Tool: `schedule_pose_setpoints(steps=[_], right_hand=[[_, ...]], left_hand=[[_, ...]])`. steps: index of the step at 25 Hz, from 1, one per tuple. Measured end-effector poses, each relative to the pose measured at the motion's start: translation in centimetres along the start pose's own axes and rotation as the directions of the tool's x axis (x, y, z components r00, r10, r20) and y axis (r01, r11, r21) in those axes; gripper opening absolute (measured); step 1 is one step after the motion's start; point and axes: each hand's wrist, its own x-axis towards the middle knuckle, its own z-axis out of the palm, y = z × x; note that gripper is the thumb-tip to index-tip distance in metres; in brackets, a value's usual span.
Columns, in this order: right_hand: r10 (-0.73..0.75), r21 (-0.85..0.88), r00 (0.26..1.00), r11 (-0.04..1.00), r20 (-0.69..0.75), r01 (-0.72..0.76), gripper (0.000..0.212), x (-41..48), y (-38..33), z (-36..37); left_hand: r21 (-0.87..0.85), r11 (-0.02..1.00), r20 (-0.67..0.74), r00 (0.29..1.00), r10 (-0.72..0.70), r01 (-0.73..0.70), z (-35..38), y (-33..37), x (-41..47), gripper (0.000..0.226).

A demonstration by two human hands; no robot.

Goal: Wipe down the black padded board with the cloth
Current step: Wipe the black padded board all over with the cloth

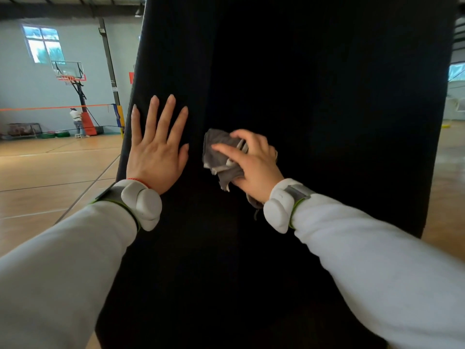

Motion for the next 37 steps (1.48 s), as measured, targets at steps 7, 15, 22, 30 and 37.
schedule_pose_setpoints(steps=[7, 15, 22, 30, 37], right_hand=[[0.015, 0.064, 0.998, 0.998, -0.064, -0.011, 0.056, 2.8, 1.9, -4.1], [0.191, 0.088, 0.948, 0.981, -0.256, -0.174, 0.064, 3.9, 0.6, -1.4], [0.089, 0.108, 0.987, 0.991, -0.135, -0.075, 0.060, -1.7, -0.5, 2.0], [0.204, 0.240, 0.960, 0.958, -0.193, -0.156, 0.055, 3.9, 0.6, -3.8], [0.145, 0.172, 0.963, 0.979, -0.229, -0.107, 0.055, 0.7, -0.5, 1.0]], left_hand=[[0.067, 0.997, 0.047, 0.998, 0.039, -0.042, 0.3, -0.4, -1.6, 0.063], [0.071, 0.997, 0.023, 1.000, 0.014, -0.016, 0.6, 0.0, -1.7, 0.063], [0.026, 0.999, 0.044, 0.999, 0.018, -0.019, 0.2, -0.2, -1.9, 0.063], [0.060, 0.998, 0.053, 0.999, 0.009, -0.012, 0.9, 0.0, -3.1, 0.063], [0.070, 0.998, 0.044, 0.999, 0.002, -0.005, 0.8, 0.2, -3.2, 0.063]])
